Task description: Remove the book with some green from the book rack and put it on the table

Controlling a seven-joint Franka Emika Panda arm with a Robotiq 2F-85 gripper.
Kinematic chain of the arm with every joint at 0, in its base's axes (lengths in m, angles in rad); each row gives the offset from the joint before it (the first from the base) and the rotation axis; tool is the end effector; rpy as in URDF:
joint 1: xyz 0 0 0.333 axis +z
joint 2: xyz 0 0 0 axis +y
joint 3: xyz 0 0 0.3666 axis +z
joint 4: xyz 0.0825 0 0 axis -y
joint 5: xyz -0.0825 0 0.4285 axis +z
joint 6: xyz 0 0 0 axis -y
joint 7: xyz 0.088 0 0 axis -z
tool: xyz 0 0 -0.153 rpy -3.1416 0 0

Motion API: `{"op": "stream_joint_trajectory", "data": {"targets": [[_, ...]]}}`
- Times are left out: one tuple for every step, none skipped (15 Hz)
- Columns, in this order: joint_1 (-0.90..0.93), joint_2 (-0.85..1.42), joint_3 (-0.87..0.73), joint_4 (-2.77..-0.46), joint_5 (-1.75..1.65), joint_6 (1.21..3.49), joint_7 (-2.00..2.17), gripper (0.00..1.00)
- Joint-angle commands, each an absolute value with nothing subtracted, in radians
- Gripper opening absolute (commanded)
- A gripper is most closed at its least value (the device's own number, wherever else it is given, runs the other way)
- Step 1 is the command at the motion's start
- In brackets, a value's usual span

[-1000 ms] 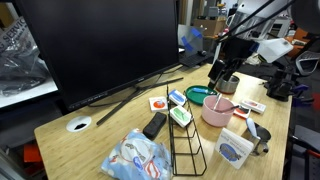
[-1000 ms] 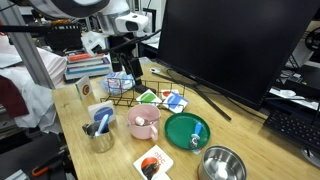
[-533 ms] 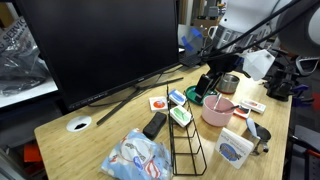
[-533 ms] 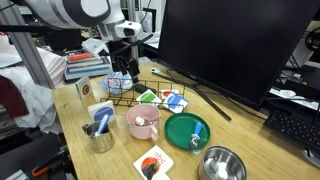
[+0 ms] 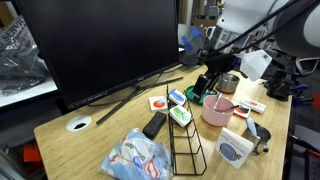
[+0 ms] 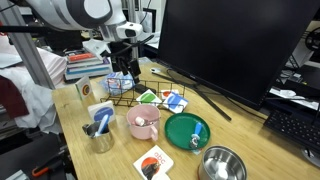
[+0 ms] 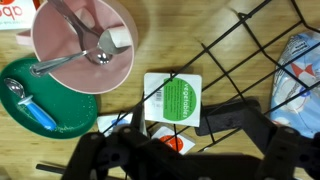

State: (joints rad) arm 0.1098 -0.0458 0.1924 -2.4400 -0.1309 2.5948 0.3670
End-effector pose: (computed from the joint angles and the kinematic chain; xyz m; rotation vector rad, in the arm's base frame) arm 0.5102 0.1581 0.3120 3.1051 0.0636 0.3378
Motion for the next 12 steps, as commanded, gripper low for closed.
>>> {"op": "stream_joint_trajectory", "data": {"targets": [[0.130,0.002,0.193,-2.411,-0.157,2.614,0.393,1.00],[0.136,0.020,0.196,-2.400,-0.179,2.613,0.407,1.00],[0.146,0.048,0.196,-2.383,-0.205,2.609,0.421,1.00],[0.157,0.081,0.194,-2.365,-0.250,2.604,0.447,1.00],[0.171,0.112,0.186,-2.347,-0.295,2.602,0.474,1.00],[0.187,0.146,0.174,-2.324,-0.350,2.595,0.506,1.00],[0.206,0.182,0.157,-2.298,-0.413,2.584,0.542,1.00],[0.228,0.215,0.138,-2.271,-0.462,2.575,0.574,1.00],[0.250,0.246,0.117,-2.244,-0.510,2.568,0.603,1.00],[0.271,0.275,0.096,-2.218,-0.545,2.562,0.627,1.00],[0.292,0.303,0.074,-2.192,-0.576,2.557,0.651,1.00],[0.308,0.326,0.058,-2.170,-0.589,2.551,0.666,1.00]]}}
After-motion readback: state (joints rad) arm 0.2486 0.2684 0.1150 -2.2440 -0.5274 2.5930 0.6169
